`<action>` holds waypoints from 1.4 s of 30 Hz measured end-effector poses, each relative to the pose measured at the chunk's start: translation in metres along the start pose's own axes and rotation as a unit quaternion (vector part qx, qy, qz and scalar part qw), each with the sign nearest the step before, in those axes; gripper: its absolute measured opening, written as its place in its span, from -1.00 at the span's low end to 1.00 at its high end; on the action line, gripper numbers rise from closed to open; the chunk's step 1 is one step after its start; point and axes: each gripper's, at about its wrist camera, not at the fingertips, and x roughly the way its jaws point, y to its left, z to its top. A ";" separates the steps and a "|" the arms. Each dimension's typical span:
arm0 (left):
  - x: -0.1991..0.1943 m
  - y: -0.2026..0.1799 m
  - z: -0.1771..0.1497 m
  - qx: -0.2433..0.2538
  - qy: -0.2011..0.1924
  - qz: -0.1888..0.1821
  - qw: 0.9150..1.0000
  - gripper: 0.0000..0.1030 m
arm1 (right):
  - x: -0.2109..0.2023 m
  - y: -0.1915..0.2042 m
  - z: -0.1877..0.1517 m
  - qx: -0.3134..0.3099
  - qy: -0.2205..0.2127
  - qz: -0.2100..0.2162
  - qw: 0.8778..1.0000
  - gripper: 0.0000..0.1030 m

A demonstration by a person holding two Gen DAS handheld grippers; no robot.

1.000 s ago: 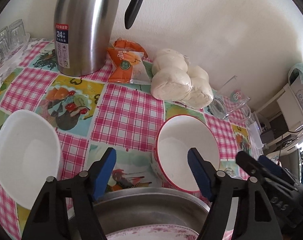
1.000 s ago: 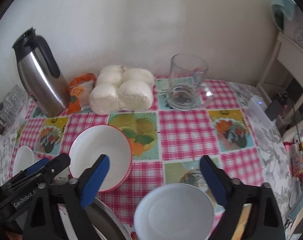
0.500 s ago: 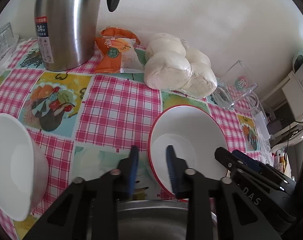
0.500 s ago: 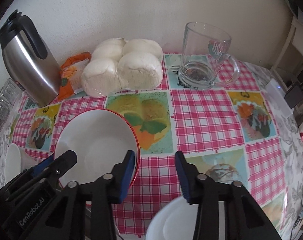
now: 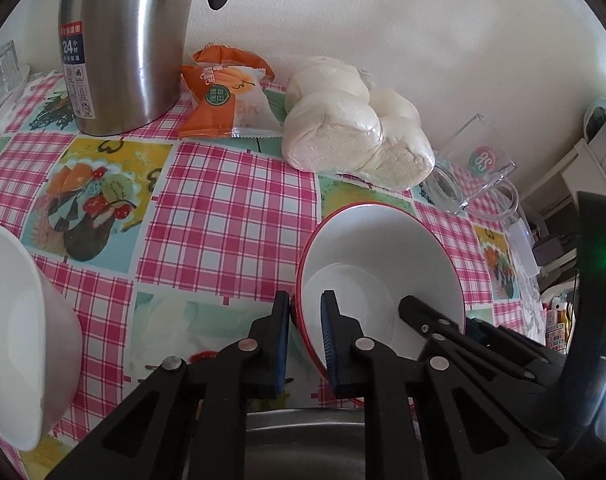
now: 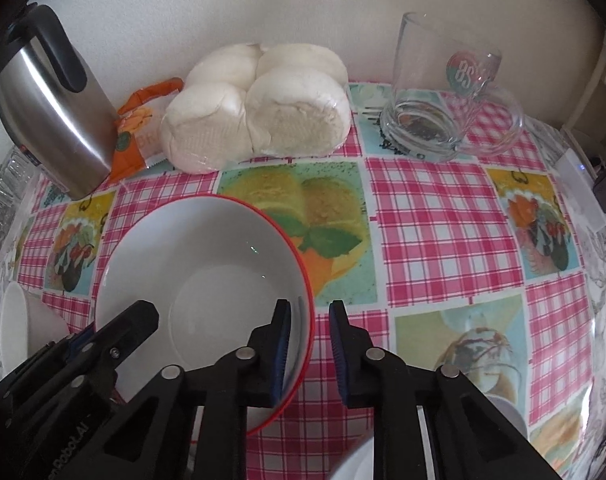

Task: Organize plates and bowls
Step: 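Close the left gripper on the red-rimmed bowl rim while the right gripper grips it too, then lift the red-rimmed bowl with both grippers and carry it over the steel basin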

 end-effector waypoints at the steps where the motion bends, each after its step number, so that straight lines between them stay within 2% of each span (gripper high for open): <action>1: 0.000 -0.001 0.000 0.000 0.000 -0.001 1.000 -0.68 | 0.003 0.000 0.000 0.003 0.004 0.001 1.000 -0.57; 7: 0.000 0.000 0.000 0.002 0.000 -0.011 1.000 -0.68 | 0.011 0.005 -0.001 0.002 0.010 0.003 1.000 -0.79; 35: 0.001 -0.021 -0.006 0.035 -0.013 -0.025 0.999 -0.68 | -0.004 -0.026 -0.001 0.051 -0.008 0.015 0.999 -0.79; 42: -0.011 -0.024 -0.003 0.040 -0.028 -0.028 0.998 -0.68 | -0.020 -0.027 0.000 0.051 -0.023 0.023 0.998 -0.79</action>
